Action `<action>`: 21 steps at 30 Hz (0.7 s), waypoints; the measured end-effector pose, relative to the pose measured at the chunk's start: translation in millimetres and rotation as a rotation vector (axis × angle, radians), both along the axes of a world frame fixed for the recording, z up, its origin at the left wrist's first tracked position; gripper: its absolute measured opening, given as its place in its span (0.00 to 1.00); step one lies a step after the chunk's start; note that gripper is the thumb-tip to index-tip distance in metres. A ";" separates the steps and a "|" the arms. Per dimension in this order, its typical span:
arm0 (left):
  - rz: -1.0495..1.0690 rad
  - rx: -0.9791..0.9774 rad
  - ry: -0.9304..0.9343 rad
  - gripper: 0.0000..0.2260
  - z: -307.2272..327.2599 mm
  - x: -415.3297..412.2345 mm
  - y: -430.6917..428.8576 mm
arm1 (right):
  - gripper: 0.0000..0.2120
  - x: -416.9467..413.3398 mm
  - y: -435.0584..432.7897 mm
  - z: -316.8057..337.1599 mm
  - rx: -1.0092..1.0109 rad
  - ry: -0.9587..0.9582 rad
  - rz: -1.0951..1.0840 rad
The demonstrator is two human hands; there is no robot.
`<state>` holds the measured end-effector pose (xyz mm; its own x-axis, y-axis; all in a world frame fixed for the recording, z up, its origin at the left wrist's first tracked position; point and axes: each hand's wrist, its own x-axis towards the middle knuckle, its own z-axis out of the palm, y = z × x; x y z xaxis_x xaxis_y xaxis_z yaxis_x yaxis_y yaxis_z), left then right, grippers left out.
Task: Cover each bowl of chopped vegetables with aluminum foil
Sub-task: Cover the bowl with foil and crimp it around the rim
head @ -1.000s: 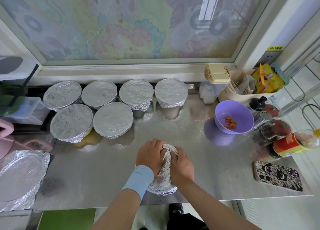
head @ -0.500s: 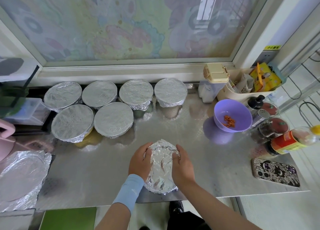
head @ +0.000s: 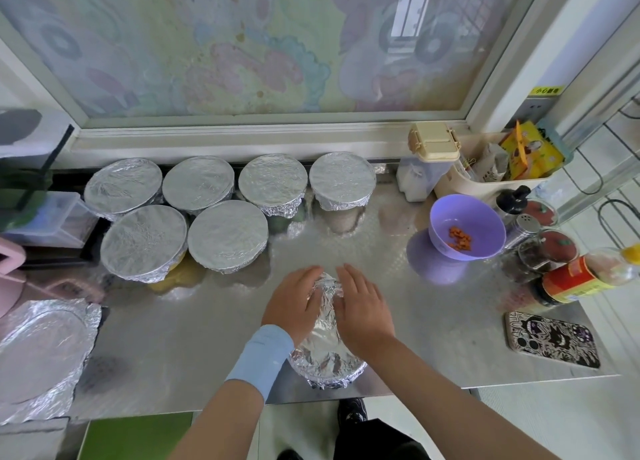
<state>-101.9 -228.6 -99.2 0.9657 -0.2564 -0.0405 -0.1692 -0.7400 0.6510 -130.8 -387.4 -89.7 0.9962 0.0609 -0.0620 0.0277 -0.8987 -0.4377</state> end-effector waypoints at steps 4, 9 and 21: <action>-0.081 0.136 0.065 0.16 -3.9 7.3 -8.2 | 0.24 7.3 3.9 -5.8 -0.053 0.041 0.085; -0.002 0.157 0.066 0.15 -4.1 6.2 -11.0 | 0.29 7.0 6.9 -9.4 -0.102 0.033 0.058; -0.228 0.182 -0.119 0.33 9.3 -53.8 13.3 | 0.38 -38.2 -11.9 4.5 -0.194 -0.115 0.385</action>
<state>-155.6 -215.2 -89.9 0.8848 -0.4660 0.0042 -0.4114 -0.7768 0.4767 -169.0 -399.3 -85.2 0.9041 0.4273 0.0012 0.4154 -0.8783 -0.2367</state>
